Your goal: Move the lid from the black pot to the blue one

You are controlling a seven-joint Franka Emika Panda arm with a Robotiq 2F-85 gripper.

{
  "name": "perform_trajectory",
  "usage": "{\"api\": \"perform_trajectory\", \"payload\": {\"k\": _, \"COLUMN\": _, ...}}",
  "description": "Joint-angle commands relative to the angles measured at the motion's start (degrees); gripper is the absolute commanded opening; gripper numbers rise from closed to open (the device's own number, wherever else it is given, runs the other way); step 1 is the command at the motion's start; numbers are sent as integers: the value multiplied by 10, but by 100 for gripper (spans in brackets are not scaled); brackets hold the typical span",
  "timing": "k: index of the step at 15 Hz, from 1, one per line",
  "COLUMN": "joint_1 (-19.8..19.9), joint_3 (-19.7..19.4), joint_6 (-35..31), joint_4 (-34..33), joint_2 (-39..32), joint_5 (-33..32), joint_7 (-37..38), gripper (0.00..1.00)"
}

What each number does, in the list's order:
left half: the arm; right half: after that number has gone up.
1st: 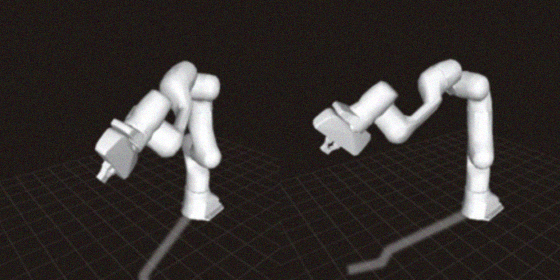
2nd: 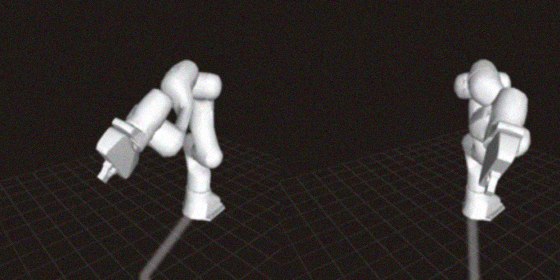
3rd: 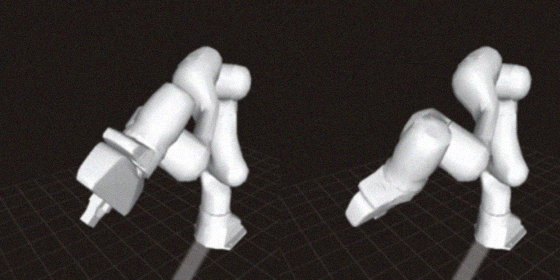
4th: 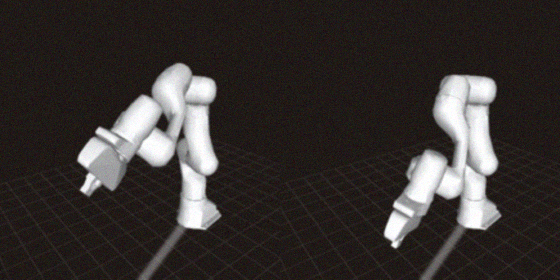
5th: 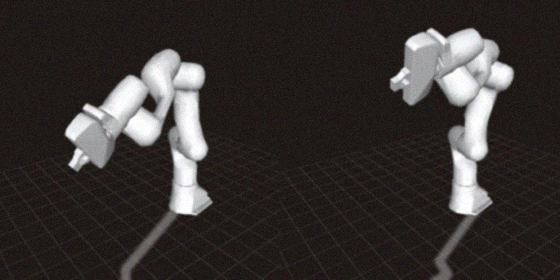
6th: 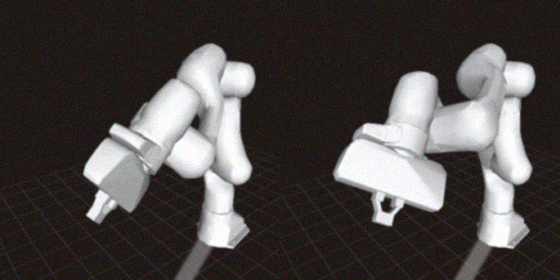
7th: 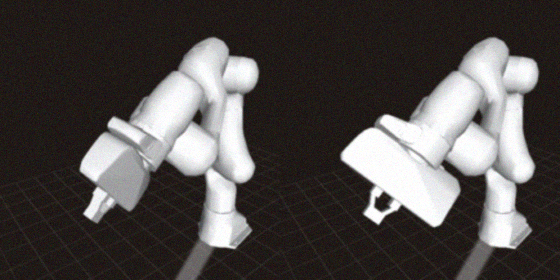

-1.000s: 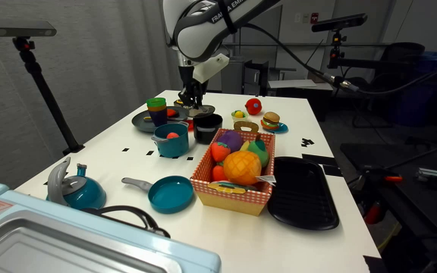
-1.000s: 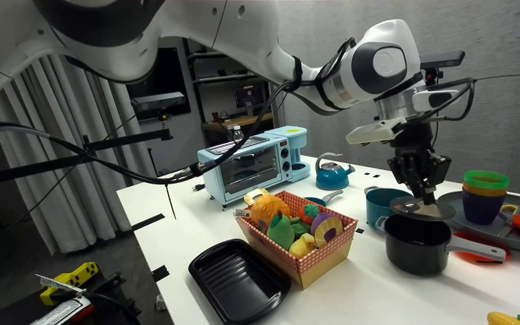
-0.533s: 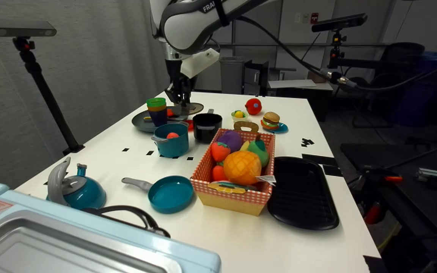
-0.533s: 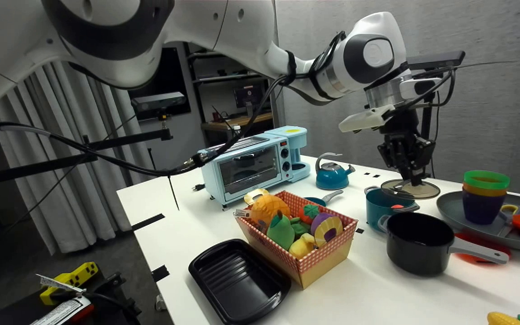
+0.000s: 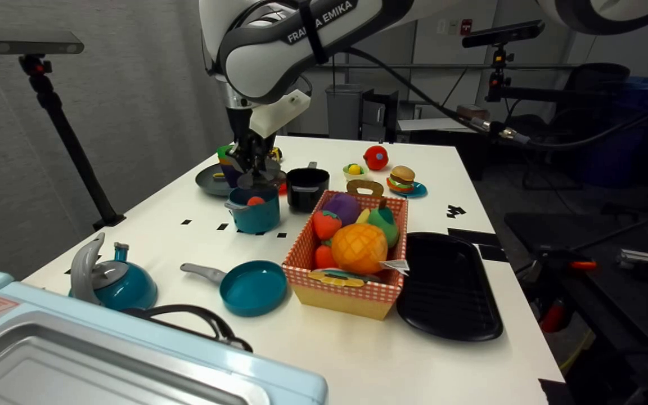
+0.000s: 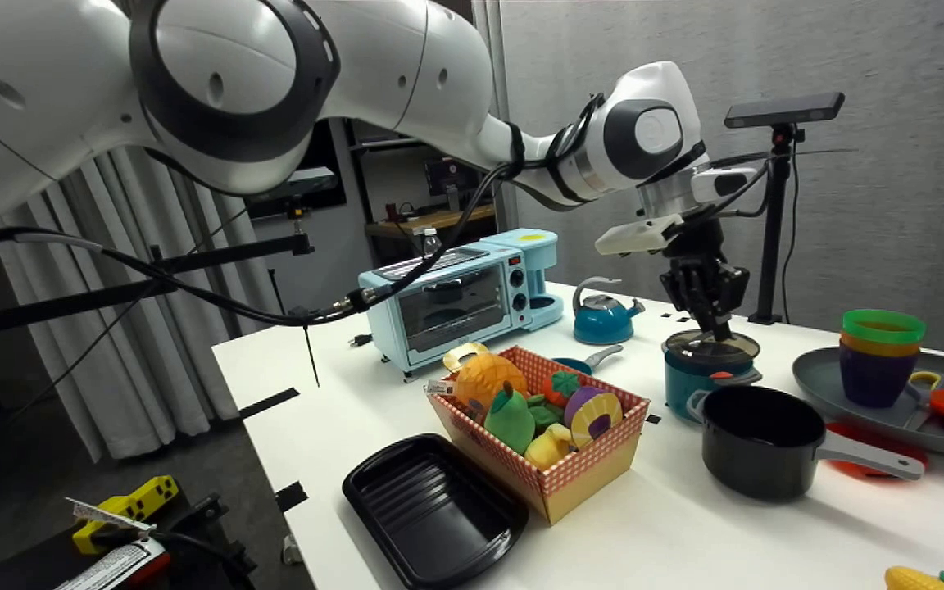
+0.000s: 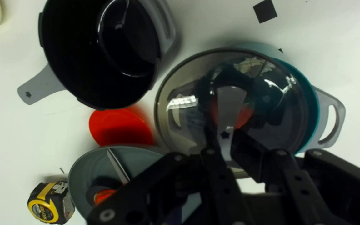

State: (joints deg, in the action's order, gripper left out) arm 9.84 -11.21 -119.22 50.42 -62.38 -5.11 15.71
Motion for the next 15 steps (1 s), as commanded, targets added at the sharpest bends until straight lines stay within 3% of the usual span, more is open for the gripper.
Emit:
{"api": "perform_trajectory", "payload": {"k": 1, "joint_1": -3, "joint_3": 0, "joint_6": 21, "joint_4": -72, "joint_2": -48, "joint_5": 5, "joint_7": 23, "gripper": 5}}
{"api": "perform_trajectory", "payload": {"k": 11, "joint_1": -9, "joint_3": -5, "joint_6": 24, "joint_4": -136, "joint_2": -100, "joint_5": -1, "joint_7": 53, "gripper": 5}}
{"api": "perform_trajectory", "payload": {"k": 12, "joint_1": -9, "joint_3": -6, "joint_6": 28, "joint_4": -139, "joint_2": -101, "joint_5": -1, "joint_7": 55, "gripper": 44}}
{"api": "perform_trajectory", "payload": {"k": 13, "joint_1": -9, "joint_3": -5, "joint_6": 29, "joint_4": -140, "joint_2": -102, "joint_5": -1, "joint_7": 56, "gripper": 45}}
{"api": "perform_trajectory", "payload": {"k": 15, "joint_1": -8, "joint_3": -6, "joint_6": 29, "joint_4": -142, "joint_2": -101, "joint_5": -1, "joint_7": 57, "gripper": 59}}
